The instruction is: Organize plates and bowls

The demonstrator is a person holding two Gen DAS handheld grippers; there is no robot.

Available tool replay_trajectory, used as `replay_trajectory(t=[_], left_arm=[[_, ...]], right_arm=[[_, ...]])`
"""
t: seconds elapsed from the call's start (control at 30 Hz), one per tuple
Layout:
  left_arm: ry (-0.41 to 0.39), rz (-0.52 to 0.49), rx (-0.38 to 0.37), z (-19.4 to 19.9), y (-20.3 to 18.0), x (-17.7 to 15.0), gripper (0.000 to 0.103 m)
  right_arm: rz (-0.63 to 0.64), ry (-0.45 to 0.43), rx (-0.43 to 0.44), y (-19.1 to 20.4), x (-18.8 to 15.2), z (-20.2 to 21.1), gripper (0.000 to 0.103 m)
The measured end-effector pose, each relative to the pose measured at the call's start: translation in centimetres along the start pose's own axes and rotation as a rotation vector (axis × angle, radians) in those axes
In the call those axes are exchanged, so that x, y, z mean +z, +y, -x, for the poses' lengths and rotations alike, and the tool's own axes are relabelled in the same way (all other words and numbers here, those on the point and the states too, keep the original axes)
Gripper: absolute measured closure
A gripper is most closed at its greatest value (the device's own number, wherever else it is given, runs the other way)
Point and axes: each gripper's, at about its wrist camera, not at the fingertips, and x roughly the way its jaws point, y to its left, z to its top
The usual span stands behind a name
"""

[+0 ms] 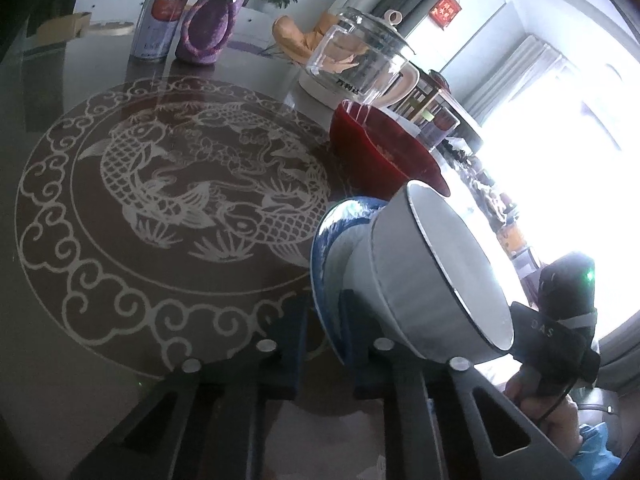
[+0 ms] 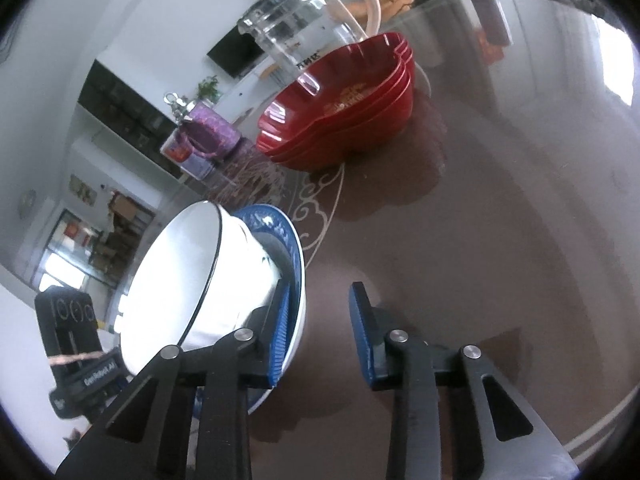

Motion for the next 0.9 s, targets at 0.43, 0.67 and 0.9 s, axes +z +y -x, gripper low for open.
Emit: replay_trajectory(t=[0.43,0.67,0.9], left_arm=[[-0.028,0.05,-0.005,0.0,0.2,-0.2,0.096],[-0.04,0.048,0.0,0.6,-0.5,1.2,0.096],[-0.064,0.036,-0.012,1.1,-2.0,5.2,0.096]], right_arm=[[0.026,0.054,-0.011,1.7,0.6,-0.6,0.094],[-0.017,0.06,0.008,1.8,1.6,-0.3,0.094],[-0.016,0.042,0.028,3.2,4.4,0.9,0.094]])
